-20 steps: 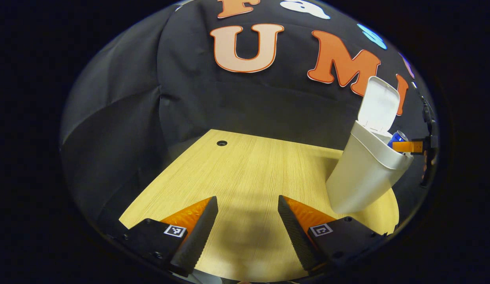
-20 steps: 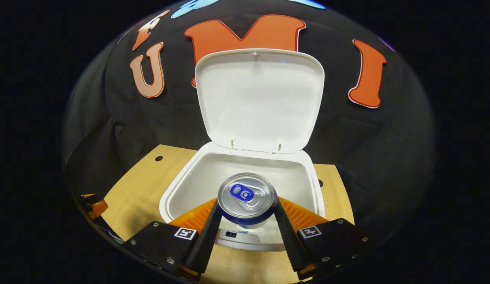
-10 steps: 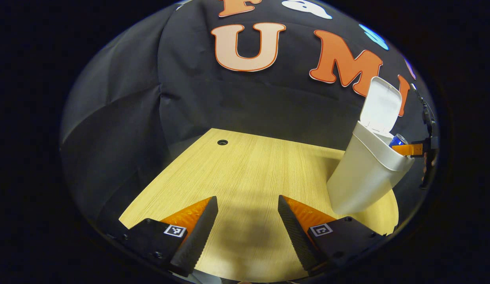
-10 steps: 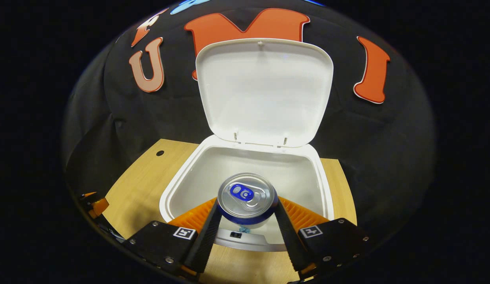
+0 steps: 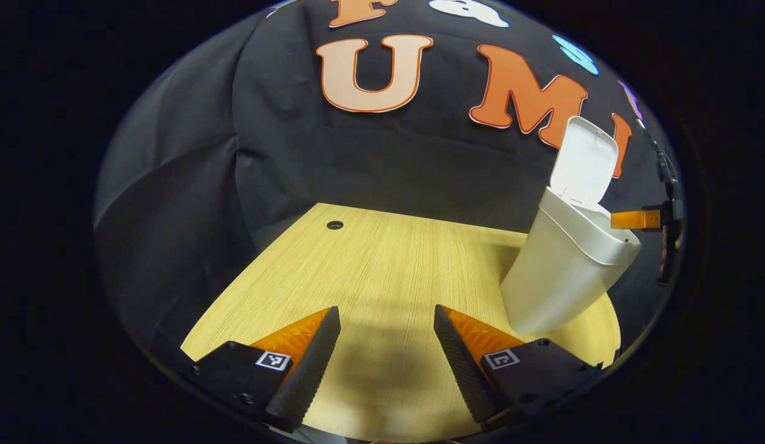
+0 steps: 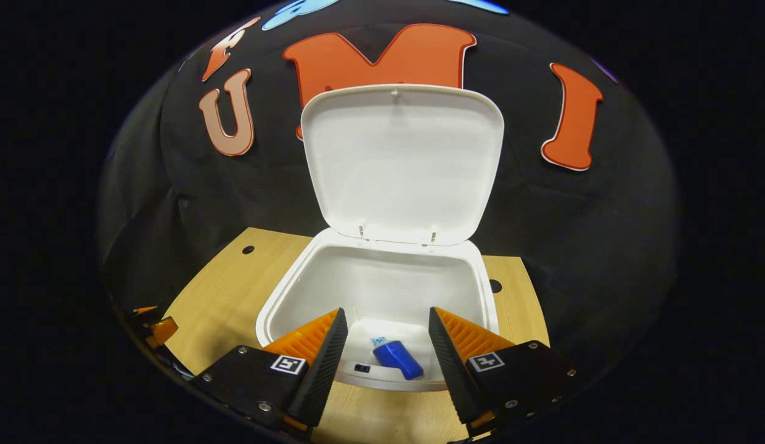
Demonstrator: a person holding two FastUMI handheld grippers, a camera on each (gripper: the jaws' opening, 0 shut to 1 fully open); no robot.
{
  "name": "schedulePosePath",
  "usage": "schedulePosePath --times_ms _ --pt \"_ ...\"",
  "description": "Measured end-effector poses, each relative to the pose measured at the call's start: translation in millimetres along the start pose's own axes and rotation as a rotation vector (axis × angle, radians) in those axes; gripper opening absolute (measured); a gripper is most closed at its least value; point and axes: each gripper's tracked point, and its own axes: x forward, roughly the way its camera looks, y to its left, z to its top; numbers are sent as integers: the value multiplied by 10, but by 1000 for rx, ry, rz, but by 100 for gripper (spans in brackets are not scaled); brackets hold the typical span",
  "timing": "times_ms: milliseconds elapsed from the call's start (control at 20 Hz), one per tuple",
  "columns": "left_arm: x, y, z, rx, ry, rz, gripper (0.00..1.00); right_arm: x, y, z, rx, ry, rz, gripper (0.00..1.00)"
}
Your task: Press the lid of the desktop garbage bin to open it, pick up the crumpled paper on the desktop and throw it into the bin, then pick up the pop can on the desktop and drop it into the bin, and finally close the garbage bin lid.
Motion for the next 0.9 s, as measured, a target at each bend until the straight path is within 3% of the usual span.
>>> schedulePosePath --times_ms 250,300,350,400,450,500,550,600,700,750,900 --pt "12 -6 -37 10 3 -12 98 -164 -105 399 -37 -74 -22 81" --pt "15 -6 -48 18 2 -10 92 -187 -115 478 -46 -87 -22 81" --pt "27 -9 -64 25 1 -12 98 -215 -126 558 -55 -100 -24 81" --pt "33 -9 -78 30 1 -12 92 -233 -145 650 -66 -113 -32 81" --pt "45 -8 -100 34 3 -14 98 -245 -167 729 -79 -122 -45 81" --pt "47 -3 -111 37 6 -14 92 -261 -185 829 -96 -137 -54 76" --pt "57 -8 -123 40 8 -15 92 -275 -191 930 -112 -153 -59 82" --pt "62 -7 -117 43 6 -15 98 -297 -187 1040 -127 -173 -63 82" --pt "75 -4 -129 43 7 -11 92 -365 -171 1271 -151 -218 -73 82" --pt "68 -1 -133 40 8 -10 98 -390 -178 1373 -161 -235 -85 77" --pt "48 11 -89 45 0 -2 98 -438 -160 1606 -175 -274 -107 81"
